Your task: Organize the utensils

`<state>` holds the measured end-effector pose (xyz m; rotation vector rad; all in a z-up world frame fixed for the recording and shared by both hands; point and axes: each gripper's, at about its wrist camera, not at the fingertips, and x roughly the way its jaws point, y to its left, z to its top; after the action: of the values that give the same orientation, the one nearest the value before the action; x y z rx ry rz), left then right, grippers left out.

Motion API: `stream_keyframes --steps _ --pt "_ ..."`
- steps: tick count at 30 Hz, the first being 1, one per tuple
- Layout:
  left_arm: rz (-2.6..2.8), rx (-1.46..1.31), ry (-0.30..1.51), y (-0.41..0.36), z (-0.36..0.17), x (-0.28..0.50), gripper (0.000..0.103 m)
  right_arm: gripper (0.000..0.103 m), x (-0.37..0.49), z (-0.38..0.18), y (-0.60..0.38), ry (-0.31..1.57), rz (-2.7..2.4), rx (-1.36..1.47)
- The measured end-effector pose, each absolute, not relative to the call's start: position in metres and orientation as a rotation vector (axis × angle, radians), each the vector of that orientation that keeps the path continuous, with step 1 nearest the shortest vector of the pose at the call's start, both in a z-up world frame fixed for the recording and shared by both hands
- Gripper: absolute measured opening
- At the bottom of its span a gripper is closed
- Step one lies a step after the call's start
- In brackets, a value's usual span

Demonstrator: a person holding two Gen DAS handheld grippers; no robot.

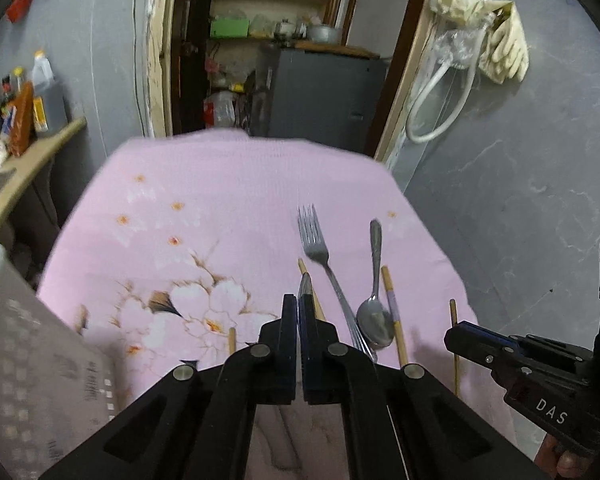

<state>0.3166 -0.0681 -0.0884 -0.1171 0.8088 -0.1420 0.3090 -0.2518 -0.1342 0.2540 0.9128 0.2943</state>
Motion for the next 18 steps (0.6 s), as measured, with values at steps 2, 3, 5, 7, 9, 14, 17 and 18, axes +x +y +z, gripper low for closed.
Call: stream_keyframes --steps 2,3,5,7,9,14,17,18 --pt "-0.139 -0.099 0.777 -0.068 -0.078 0.308 0.002 0.005 0.304 -0.128 -0.252 0.892 0.296 0.253" --pt "-0.138 -0.088 0.758 -0.068 -0.072 0.304 0.002 0.005 0.300 -0.125 -0.251 0.878 0.294 0.254" --pt "-0.138 -0.069 0.727 -0.069 -0.062 0.295 0.002 0.005 0.293 -0.118 -0.250 0.853 0.289 0.254" --pt "-0.141 -0.053 0.699 -0.069 -0.052 0.286 0.002 0.005 0.285 -0.112 -0.250 0.830 0.284 0.250" --pt "-0.149 -0.044 0.675 -0.070 -0.044 0.278 0.002 0.005 0.275 -0.104 -0.249 0.800 0.278 0.242" --pt "-0.173 -0.031 0.635 -0.067 -0.027 0.263 0.002 0.005 0.253 -0.084 -0.245 0.736 0.270 0.216" --pt "-0.183 -0.035 0.608 -0.062 -0.015 0.256 0.002 0.005 0.242 -0.069 -0.242 0.700 0.264 0.212" --pt "-0.184 -0.037 0.599 -0.060 -0.011 0.254 0.002 0.005 0.239 -0.064 -0.241 0.688 0.263 0.211"
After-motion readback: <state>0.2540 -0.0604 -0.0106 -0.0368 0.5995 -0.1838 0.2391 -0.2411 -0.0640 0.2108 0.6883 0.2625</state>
